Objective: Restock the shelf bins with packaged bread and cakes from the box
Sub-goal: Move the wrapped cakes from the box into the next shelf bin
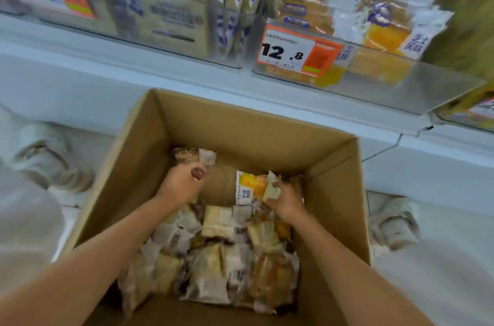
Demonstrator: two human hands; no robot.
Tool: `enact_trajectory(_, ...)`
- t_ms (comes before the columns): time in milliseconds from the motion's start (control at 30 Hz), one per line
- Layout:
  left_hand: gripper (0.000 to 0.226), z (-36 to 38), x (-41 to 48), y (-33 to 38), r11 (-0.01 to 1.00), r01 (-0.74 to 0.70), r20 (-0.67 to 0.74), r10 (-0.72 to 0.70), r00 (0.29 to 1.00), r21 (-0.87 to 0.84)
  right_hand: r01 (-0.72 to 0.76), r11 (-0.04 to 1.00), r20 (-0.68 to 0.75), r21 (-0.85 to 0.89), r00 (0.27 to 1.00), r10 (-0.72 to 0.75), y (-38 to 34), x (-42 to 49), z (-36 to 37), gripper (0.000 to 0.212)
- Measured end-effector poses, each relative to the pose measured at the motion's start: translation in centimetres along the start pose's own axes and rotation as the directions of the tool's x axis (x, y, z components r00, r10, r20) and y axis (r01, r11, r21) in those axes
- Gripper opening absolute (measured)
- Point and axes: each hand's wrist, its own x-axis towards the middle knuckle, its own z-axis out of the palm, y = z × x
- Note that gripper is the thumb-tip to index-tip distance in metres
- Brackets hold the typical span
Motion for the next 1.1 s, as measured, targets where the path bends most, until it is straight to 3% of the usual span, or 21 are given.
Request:
enact_trajectory(100, 0.01, 1.0, 0.3, -3.3, 0.991, 0.084, -0.007, -0.085, 0.996, -0.108, 0.018, 0.992, 0.017, -0.124, 1.0, -0.016, 2.1, 2.7, 4.4, 0.074)
enact_trajectory(167, 0.017, 1.4, 0.3, -4.7, 0.984, 0.121, 0.018, -0.119, 0.993, -0.131, 0.01, 0.98, -0.003, -0.198, 1.0, -0.011, 3.0, 4.1, 6.2, 0.078)
enact_trajectory(267, 0.017, 1.6, 0.4, -5.5, 0.985, 0.115, 0.039, -0.111, 0.993, -0.131, 0.023, 0.997, -0.121, -0.075, 0.992, -0.032, 3.1, 5.1, 7.1, 0.054)
enact_trajectory(333, 0.015, 1.7, 0.7, -5.6, 0.982, 0.132, 0.048, -0.126, 0.991, -0.139, 0.079, 0.989, -0.155, 0.128, 0.986, -0.059, 2.4, 4.4, 6.2, 0.039)
enact_trajectory(467, 0.017, 2.1, 1.4, -4.0, 0.951, 0.195, 0.101, -0.175, 0.979, -0.241, 0.049, 0.778, 0.036, 0.626, 0.995, -0.092, -2.2, 1.0, 0.3, 0.027)
enact_trajectory(533, 0.05, 2.2, 1.2, -2.2, 0.942, 0.225, 0.216, -0.173, 0.961, -0.247, -0.099, 0.564, 0.221, 0.82, 0.964, -0.152, -4.8, -0.7, -2.3, 0.028)
enact_trajectory(600, 0.055, 2.1, 0.5, 0.0, 0.911, 0.236, 0.316, -0.127, 0.94, -0.337, -0.211, 0.438, 0.34, 0.874, 0.909, -0.24, -6.8, -2.3, -4.2, 0.043)
enact_trajectory(667, 0.04, 1.9, -0.1, 1.0, 0.854, 0.264, 0.292, -0.139, 0.946, -0.448, -0.239, 0.405, 0.369, 0.883, 0.886, -0.282, -7.9, -3.4, -5.4, 0.06)
enact_trajectory(733, 0.026, 1.1, -0.9, 1.3, 0.805, 0.268, 0.218, -0.176, 0.96, -0.529, -0.195, 0.41, 0.327, 0.891, 0.902, -0.283, -8.7, -4.5, -6.6, 0.064)
enact_trajectory(867, 0.052, -0.4, -2.5, 0.9, 0.739, 0.341, 0.335, -0.165, 0.928, -0.582, -0.052, 0.5, 0.207, 0.864, 0.943, -0.26, -9.2, -6.0, -6.9, 0.028)
enact_trajectory(933, 0.045, -0.8, -3.1, 0.7, 0.728, 0.317, 0.313, -0.147, 0.938, -0.608, -0.083, 0.499, 0.22, 0.863, 0.95, -0.223, -9.3, -6.3, -6.3, 0.02)
enact_trajectory(967, 0.043, -1.2, -3.3, 0.5, 0.744, 0.279, 0.256, -0.15, 0.955, -0.607, -0.054, 0.564, 0.199, 0.824, 0.96, -0.198, -9.3, -6.3, -6.1, 0.021)
enact_trajectory(1033, 0.039, -2.4, -3.3, 0.8, 0.906, 0.104, 0.091, -0.073, 0.993, -0.41, 0.095, 0.765, 0.1, 0.636, 0.974, -0.205, -9.6, -6.7, -6.4, 0.04)
enact_trajectory(1100, 0.04, -3.4, -3.0, 1.7, 0.99, -0.136, 0.069, 0.137, 0.988, -0.026, 0.252, 0.837, 0.069, 0.486, 0.943, -0.325, -10.5, -7.4, -6.9, 0.067)
